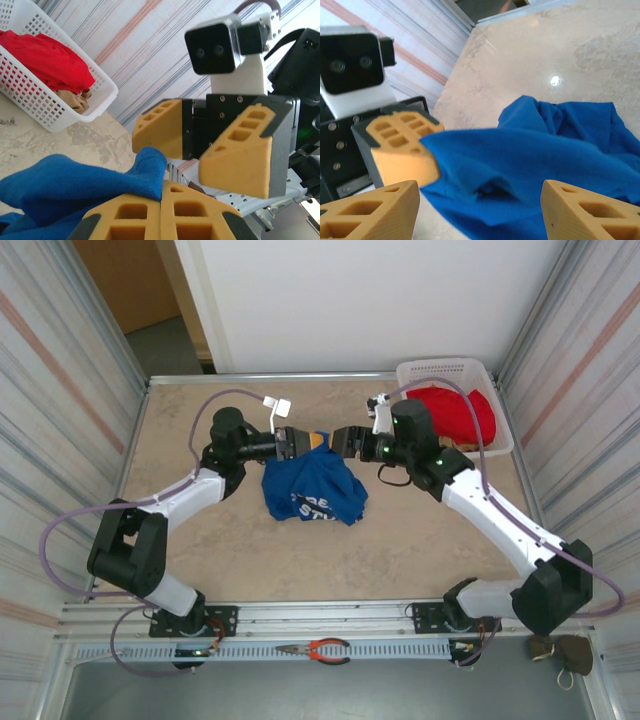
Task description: Fold the inside-out t-shirt
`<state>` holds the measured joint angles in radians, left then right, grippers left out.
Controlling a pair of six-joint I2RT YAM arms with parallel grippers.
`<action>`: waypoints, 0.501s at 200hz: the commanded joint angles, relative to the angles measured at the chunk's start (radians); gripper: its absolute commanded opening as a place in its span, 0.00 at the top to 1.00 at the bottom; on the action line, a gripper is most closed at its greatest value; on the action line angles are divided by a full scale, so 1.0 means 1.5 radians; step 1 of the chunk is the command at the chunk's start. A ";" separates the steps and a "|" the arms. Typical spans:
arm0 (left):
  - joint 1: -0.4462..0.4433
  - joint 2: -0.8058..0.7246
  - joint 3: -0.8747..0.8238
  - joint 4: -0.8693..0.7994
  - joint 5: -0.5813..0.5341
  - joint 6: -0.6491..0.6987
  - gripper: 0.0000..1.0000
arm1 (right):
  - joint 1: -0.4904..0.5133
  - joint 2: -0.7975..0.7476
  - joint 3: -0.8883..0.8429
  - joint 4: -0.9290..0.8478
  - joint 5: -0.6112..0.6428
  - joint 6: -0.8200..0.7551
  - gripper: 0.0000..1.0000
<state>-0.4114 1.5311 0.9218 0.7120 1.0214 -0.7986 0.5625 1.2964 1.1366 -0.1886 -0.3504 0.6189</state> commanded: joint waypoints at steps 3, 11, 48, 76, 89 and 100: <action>0.005 -0.003 0.007 0.006 0.012 0.009 1.00 | 0.000 0.029 0.039 -0.001 0.001 -0.016 0.39; 0.005 -0.004 0.006 0.005 0.011 0.009 1.00 | 0.000 0.036 0.040 0.000 0.001 -0.017 0.43; 0.005 -0.008 0.006 0.006 0.012 0.008 1.00 | -0.001 0.054 0.039 0.006 -0.004 -0.015 0.54; 0.005 -0.007 0.010 0.004 0.011 0.009 1.00 | -0.001 0.058 0.027 0.021 -0.015 -0.008 0.71; 0.005 -0.004 0.012 0.001 0.009 0.011 1.00 | -0.004 0.055 0.031 0.021 -0.023 -0.009 0.96; 0.005 -0.002 0.012 -0.011 0.004 0.018 1.00 | -0.013 0.049 0.043 0.013 -0.030 -0.013 1.00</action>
<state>-0.4114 1.5311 0.9218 0.7074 1.0214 -0.7982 0.5617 1.3811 1.1690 -0.1802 -0.3653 0.6144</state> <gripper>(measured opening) 0.049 0.049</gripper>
